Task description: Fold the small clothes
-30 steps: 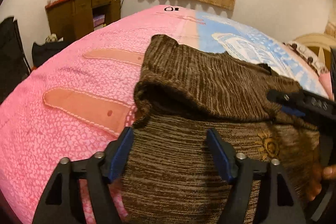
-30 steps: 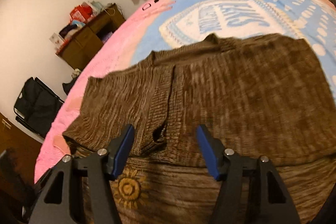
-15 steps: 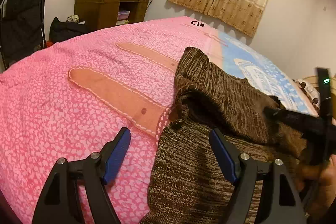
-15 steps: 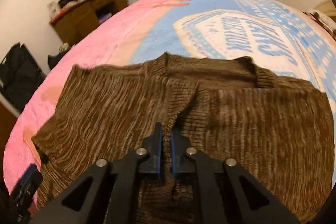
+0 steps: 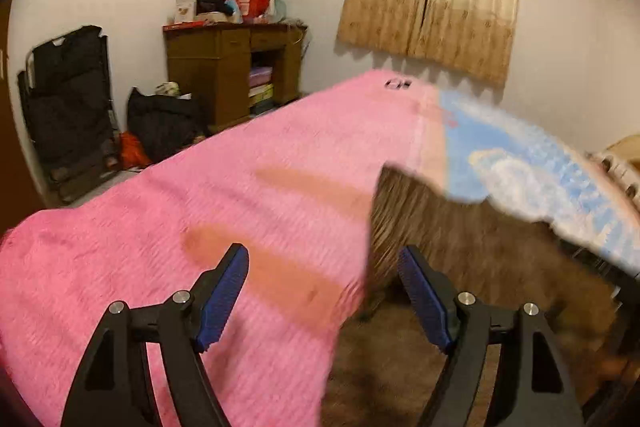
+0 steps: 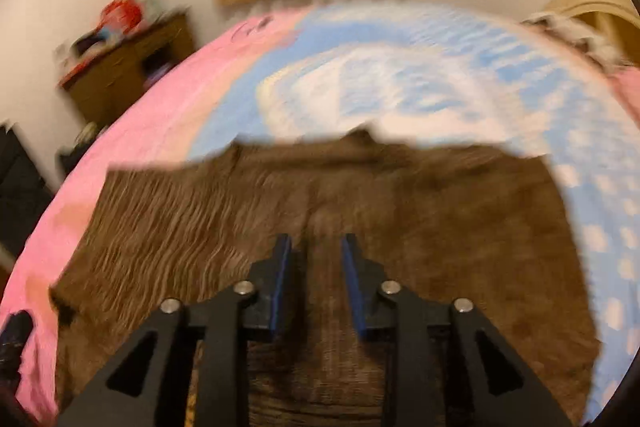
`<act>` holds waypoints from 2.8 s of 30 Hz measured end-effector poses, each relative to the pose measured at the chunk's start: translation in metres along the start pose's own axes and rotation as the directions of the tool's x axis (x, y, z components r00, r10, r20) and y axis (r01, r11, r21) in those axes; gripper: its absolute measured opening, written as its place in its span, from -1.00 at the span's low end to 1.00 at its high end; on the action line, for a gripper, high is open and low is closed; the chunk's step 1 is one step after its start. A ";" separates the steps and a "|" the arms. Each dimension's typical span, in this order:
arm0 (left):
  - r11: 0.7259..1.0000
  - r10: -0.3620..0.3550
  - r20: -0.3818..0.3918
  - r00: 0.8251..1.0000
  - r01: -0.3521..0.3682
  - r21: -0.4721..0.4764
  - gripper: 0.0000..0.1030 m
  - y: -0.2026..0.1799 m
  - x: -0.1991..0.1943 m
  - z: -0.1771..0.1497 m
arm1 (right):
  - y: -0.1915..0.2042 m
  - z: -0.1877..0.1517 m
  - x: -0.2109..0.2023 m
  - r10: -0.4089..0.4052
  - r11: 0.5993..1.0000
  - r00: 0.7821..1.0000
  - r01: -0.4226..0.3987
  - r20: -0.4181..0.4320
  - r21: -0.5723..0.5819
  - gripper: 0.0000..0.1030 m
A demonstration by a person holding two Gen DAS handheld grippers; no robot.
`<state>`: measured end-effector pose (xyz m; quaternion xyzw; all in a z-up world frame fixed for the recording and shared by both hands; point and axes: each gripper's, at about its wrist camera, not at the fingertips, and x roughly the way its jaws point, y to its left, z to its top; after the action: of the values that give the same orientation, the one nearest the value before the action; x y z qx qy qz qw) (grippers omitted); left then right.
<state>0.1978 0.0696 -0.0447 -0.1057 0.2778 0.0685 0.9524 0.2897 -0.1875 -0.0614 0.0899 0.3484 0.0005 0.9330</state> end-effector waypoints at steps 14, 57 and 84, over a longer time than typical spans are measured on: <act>0.991 0.063 -0.248 0.967 -0.031 0.132 0.52 -0.002 0.071 -0.009 | 0.014 -0.025 0.014 0.147 0.985 0.976 -0.160 -0.157 -0.067 -0.36; 0.874 -0.361 -0.427 0.829 0.460 0.155 0.53 0.062 -0.110 -0.146 | -0.133 -0.245 -0.225 0.100 0.976 0.955 -0.039 -0.279 0.216 0.28; 0.745 -0.567 -0.533 0.627 0.667 -0.007 -0.72 0.065 -0.110 -0.157 | -0.125 -0.256 -0.211 0.226 0.956 0.919 -0.146 -0.323 0.255 -0.81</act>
<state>0.0123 0.0872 -0.1247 -0.1168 0.4674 -0.3206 0.8156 -0.0442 -0.2806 -0.1352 0.2266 0.4955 0.0660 0.8359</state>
